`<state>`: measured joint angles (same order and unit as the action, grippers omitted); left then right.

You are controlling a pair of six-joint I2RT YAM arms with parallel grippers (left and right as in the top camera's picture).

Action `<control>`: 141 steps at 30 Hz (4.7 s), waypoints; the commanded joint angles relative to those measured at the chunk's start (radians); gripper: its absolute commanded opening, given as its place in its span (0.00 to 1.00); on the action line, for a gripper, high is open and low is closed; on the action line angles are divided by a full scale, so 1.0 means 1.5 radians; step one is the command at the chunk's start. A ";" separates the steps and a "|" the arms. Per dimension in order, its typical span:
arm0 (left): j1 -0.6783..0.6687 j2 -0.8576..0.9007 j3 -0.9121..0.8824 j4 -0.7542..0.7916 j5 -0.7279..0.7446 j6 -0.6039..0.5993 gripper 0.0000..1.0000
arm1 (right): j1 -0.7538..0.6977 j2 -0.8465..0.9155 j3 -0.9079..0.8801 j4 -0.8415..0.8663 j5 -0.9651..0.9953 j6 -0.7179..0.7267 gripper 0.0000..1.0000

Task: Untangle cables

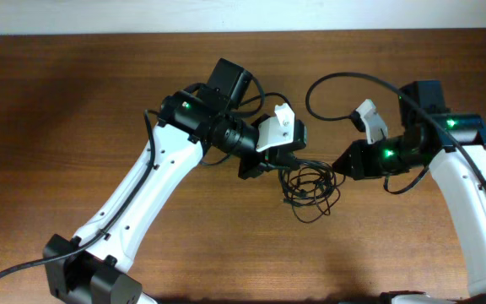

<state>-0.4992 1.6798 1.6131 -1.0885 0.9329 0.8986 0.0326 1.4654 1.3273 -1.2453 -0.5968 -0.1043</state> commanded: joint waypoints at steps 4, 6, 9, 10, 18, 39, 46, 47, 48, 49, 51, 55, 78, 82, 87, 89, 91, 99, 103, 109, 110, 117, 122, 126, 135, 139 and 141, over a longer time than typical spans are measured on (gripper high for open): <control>-0.002 0.001 0.005 -0.006 0.033 -0.015 0.00 | 0.004 0.005 -0.006 0.073 0.161 0.097 0.04; -0.002 0.001 0.005 -0.006 0.026 -0.043 0.00 | 0.004 0.005 -0.002 0.095 0.156 0.112 0.04; -0.002 0.001 0.005 -0.006 -0.012 -0.087 0.00 | 0.004 0.004 0.018 0.106 0.154 0.113 0.04; -0.001 0.001 0.005 -0.006 -0.037 -0.104 0.00 | 0.004 0.003 0.033 0.106 0.155 0.113 0.04; -0.001 0.001 0.005 -0.009 -0.119 -0.156 0.00 | 0.003 -0.002 0.103 0.089 0.373 0.188 0.04; -0.001 0.001 0.005 0.000 -0.119 -0.155 0.00 | 0.004 0.001 0.101 0.037 0.440 0.231 0.04; -0.001 0.001 0.005 -0.001 -0.119 -0.156 0.00 | 0.004 0.001 0.101 0.002 0.439 0.232 0.04; -0.001 0.001 0.005 -0.001 -0.119 -0.157 0.00 | 0.004 0.001 0.101 -0.009 0.429 0.232 0.04; -0.001 0.001 0.005 0.003 -0.119 -0.167 0.00 | 0.004 0.001 0.101 -0.020 0.413 0.232 0.04; -0.001 0.001 0.005 0.007 -0.119 -0.177 0.00 | 0.004 0.001 0.101 -0.029 0.394 0.231 0.04; -0.001 0.001 0.005 0.029 -0.119 -0.219 0.00 | 0.004 0.001 0.101 -0.044 0.352 0.232 0.04; -0.002 0.001 0.005 0.090 -0.119 -0.340 0.00 | 0.004 0.001 0.101 -0.061 0.258 0.232 0.04; 0.008 0.001 0.005 0.187 0.044 -0.609 0.01 | 0.004 0.001 0.101 -0.045 0.161 0.422 0.04; 0.024 0.001 0.005 0.186 0.045 -0.527 0.01 | 0.004 0.001 0.101 -0.039 0.161 0.450 0.05; 0.025 0.001 0.005 0.181 0.044 -0.437 0.01 | 0.004 0.001 0.101 -0.040 0.161 0.492 0.25; 0.025 0.001 0.005 0.181 0.044 -0.418 0.00 | 0.004 0.001 0.101 -0.049 0.161 0.492 0.33; 0.025 0.001 0.005 0.182 0.040 -0.408 0.00 | 0.004 0.001 0.101 -0.059 0.161 0.491 0.32; 0.025 0.001 0.005 0.182 -0.030 -0.408 0.00 | 0.004 0.001 0.086 -0.073 0.164 0.451 0.20; 0.025 0.001 0.005 0.182 -0.029 -0.408 0.00 | 0.004 0.001 0.060 -0.073 0.163 0.452 0.04; 0.025 0.001 0.005 0.185 -0.026 -0.377 0.00 | 0.005 0.001 0.030 -0.070 0.150 0.452 0.04; 0.025 0.001 0.005 0.185 -0.026 -0.369 0.00 | 0.005 0.001 0.030 -0.070 0.135 0.452 0.04; 0.025 0.001 0.005 0.187 0.014 -0.303 0.00 | 0.032 0.001 0.030 -0.054 0.045 0.452 0.04; 0.025 0.001 0.005 0.197 0.014 -0.303 0.00 | 0.048 0.001 0.030 -0.047 0.057 0.451 0.05; 0.025 0.001 0.005 0.197 0.014 -0.303 0.00 | 0.049 0.001 0.030 -0.041 0.056 0.452 0.12; 0.025 0.001 0.005 0.191 0.014 -0.304 0.00 | 0.049 0.001 0.030 -0.027 0.056 0.381 0.12; 0.025 0.001 0.005 0.191 0.014 -0.327 0.00 | 0.049 0.001 0.030 -0.027 0.053 0.369 0.12; 0.025 0.001 0.005 0.195 0.008 -0.351 0.00 | 0.049 0.001 0.030 -0.029 0.036 0.369 0.10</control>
<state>-0.4633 1.6798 1.6131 -0.8040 0.9169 0.4202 0.0975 1.4654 1.3815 -1.2888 -0.5011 0.4789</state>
